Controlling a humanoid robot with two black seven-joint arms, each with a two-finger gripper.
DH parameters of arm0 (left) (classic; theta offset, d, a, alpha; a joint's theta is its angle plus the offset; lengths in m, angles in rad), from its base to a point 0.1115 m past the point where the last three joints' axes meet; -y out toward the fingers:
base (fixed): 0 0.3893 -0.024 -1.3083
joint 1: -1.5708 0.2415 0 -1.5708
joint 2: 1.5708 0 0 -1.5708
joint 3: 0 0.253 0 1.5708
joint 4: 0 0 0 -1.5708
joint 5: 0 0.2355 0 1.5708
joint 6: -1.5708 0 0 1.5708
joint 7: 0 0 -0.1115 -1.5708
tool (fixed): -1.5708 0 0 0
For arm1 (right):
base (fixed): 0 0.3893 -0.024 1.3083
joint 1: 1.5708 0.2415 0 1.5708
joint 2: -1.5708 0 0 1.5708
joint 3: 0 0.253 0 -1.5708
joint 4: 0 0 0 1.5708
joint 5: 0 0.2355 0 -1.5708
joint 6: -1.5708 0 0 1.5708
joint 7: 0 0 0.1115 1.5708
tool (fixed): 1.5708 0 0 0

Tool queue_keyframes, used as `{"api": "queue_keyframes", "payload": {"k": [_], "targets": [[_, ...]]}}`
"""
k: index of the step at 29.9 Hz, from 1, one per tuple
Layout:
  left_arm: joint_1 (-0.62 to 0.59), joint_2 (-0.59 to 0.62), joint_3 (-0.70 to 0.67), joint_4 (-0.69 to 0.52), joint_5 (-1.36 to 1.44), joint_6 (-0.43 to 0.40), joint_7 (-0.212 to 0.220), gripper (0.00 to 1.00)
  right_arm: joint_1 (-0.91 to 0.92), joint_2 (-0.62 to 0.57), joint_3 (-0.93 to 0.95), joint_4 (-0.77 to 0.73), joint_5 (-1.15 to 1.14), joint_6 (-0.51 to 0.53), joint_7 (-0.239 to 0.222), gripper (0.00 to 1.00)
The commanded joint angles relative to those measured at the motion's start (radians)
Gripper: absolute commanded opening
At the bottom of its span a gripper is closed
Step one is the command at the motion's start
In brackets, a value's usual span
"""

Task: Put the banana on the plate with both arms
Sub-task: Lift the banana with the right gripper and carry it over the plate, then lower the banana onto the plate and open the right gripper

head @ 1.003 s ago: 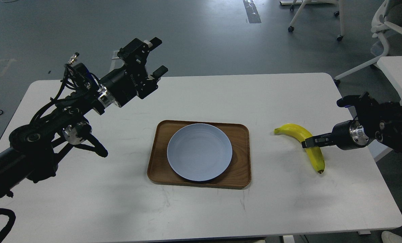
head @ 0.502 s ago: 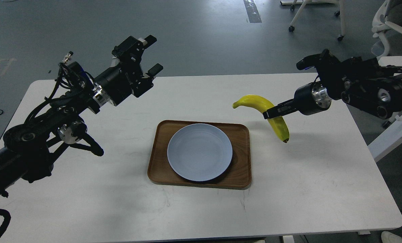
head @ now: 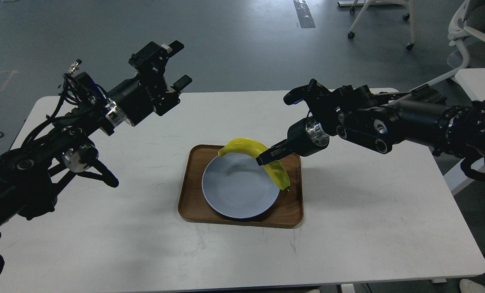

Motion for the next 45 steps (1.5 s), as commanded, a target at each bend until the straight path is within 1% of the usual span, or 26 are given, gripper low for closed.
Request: {"api": "queue_keyframes", "payload": {"k": [1,7,17,29,34,35,36,37,39,41,43,45], "targets": [[0.0,0.001,0.001,0.0,0.0,0.0,0.0,0.98,-0.008,0.012,-0.003,0.001,0.057,0.0,0.0,0.03],[0.0,0.003,0.001,0.0,0.0,0.0,0.0,0.98,-0.014,0.042,-0.005,-0.003,0.088,0.0,0.0,0.06],[0.0,0.009,0.001,0.0,0.0,-0.001,0.0,0.98,-0.051,0.072,-0.04,-0.033,0.088,0.0,0.0,0.07],[0.002,0.009,0.001,0.0,0.0,-0.001,0.0,0.98,-0.059,0.095,-0.032,-0.06,0.088,0.0,0.0,0.14],[0.002,0.009,-0.001,0.0,-0.001,-0.001,-0.002,0.98,-0.072,0.114,-0.034,-0.096,0.089,0.0,0.0,0.21],[0.002,0.01,-0.001,0.0,-0.001,-0.001,-0.002,0.98,-0.074,0.114,-0.034,-0.097,0.089,0.0,0.0,0.25],[0.002,0.01,-0.001,0.0,-0.001,-0.001,-0.002,0.98,-0.074,0.114,-0.034,-0.097,0.089,0.0,0.0,0.25],[0.002,0.01,-0.001,0.0,-0.001,-0.001,-0.002,0.98,-0.077,0.114,-0.034,-0.097,0.088,0.0,0.0,0.32],[0.002,0.012,-0.001,0.0,-0.001,-0.001,-0.002,0.98,-0.078,0.114,-0.034,-0.099,0.089,0.0,0.0,0.35],[0.003,0.021,-0.001,0.0,-0.001,-0.003,-0.005,0.98,-0.078,0.114,-0.035,-0.102,0.089,0.0,0.0,0.46],[0.003,0.021,-0.001,0.0,-0.001,-0.003,-0.005,0.98,-0.077,0.114,-0.035,-0.102,0.089,0.0,0.0,0.48],[0.003,0.023,-0.001,0.0,-0.001,-0.003,-0.005,0.98,-0.078,0.114,-0.037,-0.102,0.096,0.0,0.0,0.53]]}}
